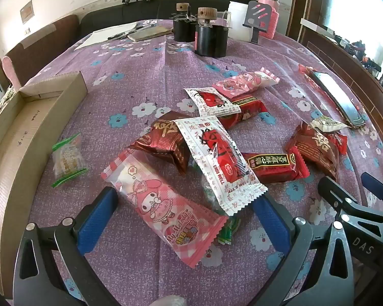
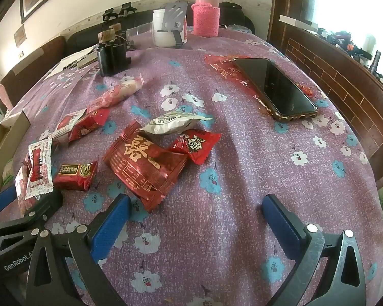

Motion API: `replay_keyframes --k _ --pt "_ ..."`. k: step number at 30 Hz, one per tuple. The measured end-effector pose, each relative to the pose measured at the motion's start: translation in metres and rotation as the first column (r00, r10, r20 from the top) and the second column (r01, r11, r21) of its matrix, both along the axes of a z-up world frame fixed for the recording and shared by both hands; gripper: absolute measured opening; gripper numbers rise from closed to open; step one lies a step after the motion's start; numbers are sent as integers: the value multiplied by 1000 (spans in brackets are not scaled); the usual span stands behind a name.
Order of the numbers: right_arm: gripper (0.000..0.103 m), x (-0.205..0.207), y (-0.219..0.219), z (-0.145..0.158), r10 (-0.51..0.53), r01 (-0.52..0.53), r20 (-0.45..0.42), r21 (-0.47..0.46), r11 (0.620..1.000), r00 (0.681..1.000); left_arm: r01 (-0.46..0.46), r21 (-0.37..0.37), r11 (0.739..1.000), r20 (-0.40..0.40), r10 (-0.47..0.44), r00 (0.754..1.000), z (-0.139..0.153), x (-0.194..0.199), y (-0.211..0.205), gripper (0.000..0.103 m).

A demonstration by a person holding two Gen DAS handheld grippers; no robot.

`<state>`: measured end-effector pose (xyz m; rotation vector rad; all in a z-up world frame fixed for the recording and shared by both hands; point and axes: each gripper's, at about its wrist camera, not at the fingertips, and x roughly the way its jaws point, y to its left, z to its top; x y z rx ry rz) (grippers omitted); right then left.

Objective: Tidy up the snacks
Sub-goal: 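Move both tools over the scattered snacks toward the pink cartoon bar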

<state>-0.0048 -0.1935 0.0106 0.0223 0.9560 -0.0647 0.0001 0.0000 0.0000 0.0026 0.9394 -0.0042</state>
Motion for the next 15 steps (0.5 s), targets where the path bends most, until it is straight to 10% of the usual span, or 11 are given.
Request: replay_keyframes --k 15 --pt "103 0 0 0 0 0 5 1 1000 1000 53 3 999 -47 -53 998 4 -14 2 103"
